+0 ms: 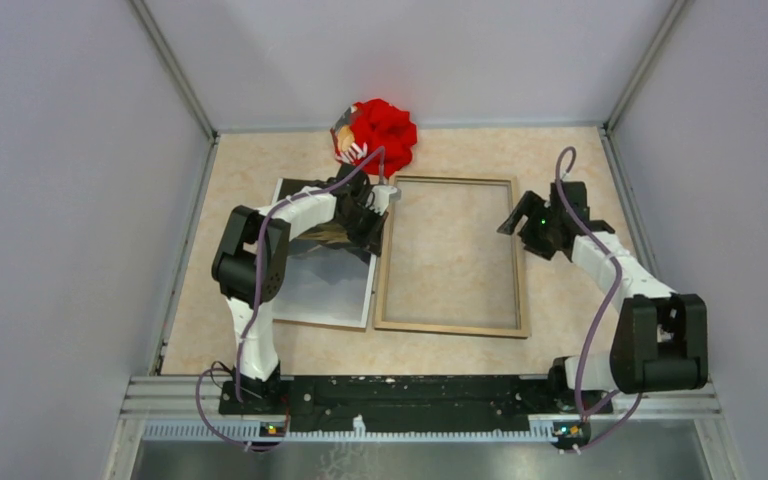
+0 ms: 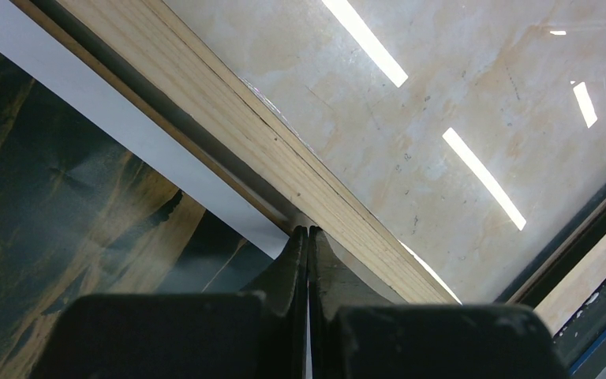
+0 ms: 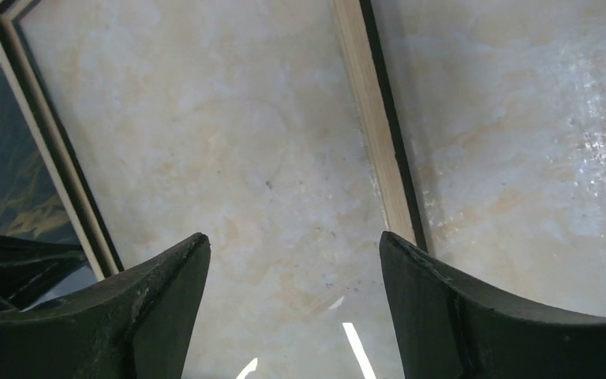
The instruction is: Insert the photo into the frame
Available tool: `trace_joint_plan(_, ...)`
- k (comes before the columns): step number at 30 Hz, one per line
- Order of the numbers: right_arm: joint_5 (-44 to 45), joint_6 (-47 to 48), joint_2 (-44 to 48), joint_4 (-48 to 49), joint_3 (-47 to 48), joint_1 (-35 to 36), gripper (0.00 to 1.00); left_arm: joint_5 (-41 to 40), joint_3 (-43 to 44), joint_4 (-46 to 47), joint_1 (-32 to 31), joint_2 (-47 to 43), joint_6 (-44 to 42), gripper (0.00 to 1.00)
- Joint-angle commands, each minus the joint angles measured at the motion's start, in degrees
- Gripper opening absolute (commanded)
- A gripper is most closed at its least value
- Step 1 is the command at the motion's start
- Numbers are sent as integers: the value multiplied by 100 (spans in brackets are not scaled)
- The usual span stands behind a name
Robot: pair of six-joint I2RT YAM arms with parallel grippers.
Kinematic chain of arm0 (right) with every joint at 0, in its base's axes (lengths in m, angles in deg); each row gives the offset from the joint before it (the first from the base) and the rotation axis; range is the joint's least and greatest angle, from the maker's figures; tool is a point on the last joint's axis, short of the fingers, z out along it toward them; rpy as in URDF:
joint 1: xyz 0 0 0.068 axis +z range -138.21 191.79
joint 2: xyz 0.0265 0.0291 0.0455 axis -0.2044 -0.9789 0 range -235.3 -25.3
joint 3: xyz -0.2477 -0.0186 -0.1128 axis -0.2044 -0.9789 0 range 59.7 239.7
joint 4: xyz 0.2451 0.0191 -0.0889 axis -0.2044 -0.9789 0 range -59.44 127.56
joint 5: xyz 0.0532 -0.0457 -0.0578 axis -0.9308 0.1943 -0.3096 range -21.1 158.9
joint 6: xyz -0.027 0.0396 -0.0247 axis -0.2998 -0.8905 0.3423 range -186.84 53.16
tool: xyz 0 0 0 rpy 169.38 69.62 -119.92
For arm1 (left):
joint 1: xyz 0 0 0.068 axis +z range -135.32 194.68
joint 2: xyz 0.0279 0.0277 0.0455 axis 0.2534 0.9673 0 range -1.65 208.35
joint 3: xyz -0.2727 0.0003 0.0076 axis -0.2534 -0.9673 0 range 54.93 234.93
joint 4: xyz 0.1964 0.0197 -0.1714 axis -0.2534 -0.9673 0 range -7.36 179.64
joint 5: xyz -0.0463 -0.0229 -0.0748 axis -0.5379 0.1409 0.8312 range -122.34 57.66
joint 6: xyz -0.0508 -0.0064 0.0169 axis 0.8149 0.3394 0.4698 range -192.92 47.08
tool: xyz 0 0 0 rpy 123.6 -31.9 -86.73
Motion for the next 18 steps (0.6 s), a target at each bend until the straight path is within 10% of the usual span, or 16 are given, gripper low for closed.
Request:
trace_joint_plan(1, 466, 363, -121, 113, -217, -19, 81, 128, 129, 57, 3, -195, -43, 0)
trace_joint_plan(18, -597, -261, -233, 1263, -875, 238, 87, -30, 102, 329, -212, 369, 84, 0)
